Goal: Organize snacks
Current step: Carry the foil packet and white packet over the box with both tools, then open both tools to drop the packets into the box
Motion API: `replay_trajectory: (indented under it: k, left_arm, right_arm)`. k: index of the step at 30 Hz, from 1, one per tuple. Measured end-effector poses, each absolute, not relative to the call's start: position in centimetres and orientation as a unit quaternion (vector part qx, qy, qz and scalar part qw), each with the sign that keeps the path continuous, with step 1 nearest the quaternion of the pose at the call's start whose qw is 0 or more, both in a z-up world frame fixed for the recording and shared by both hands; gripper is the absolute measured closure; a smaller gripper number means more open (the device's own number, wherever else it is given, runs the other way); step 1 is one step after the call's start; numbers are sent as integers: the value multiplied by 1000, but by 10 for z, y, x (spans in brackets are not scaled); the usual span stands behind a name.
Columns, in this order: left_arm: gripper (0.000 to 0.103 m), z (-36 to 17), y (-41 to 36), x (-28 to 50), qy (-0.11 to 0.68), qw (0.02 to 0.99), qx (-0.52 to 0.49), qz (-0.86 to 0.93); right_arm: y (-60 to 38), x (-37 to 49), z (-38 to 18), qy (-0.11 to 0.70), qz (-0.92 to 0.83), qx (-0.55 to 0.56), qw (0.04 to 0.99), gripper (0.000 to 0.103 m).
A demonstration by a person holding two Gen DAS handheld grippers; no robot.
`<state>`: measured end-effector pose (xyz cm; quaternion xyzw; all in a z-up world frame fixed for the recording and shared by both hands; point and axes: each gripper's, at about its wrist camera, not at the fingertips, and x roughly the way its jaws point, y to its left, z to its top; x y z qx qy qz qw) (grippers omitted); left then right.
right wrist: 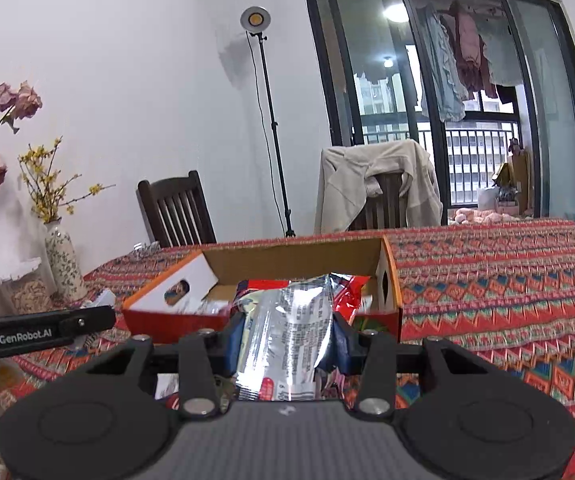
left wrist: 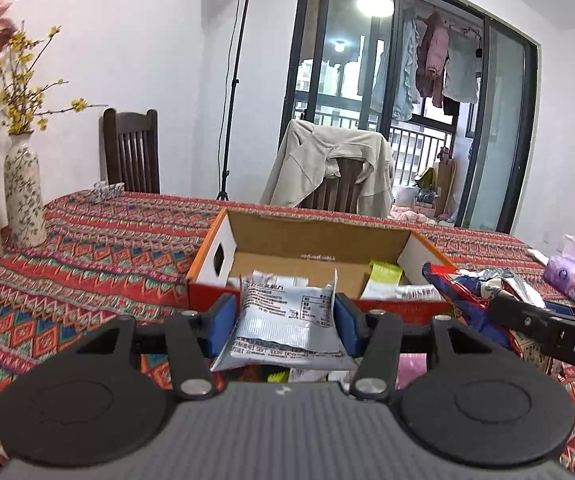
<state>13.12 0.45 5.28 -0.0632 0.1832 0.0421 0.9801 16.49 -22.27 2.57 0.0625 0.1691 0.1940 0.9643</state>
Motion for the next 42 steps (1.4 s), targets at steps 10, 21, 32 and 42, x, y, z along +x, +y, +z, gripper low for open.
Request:
replay_trajectory:
  k: [10, 21, 32, 42]
  left_arm:
    - [49, 68, 2, 172, 170, 983, -53, 38]
    - [49, 72, 8, 216, 168, 983, -66, 37]
    - [49, 74, 11, 260, 164, 982, -82, 40]
    - [49, 58, 13, 284, 151, 983, -91, 57]
  right_arm:
    - [-212, 207, 42, 157, 193, 55, 967, 61]
    - [-199, 253, 51, 154, 194, 50, 968, 61]
    - [-184, 304, 55, 155, 193, 56, 967, 60]
    - [-171, 330, 34, 160, 193, 51, 967, 61]
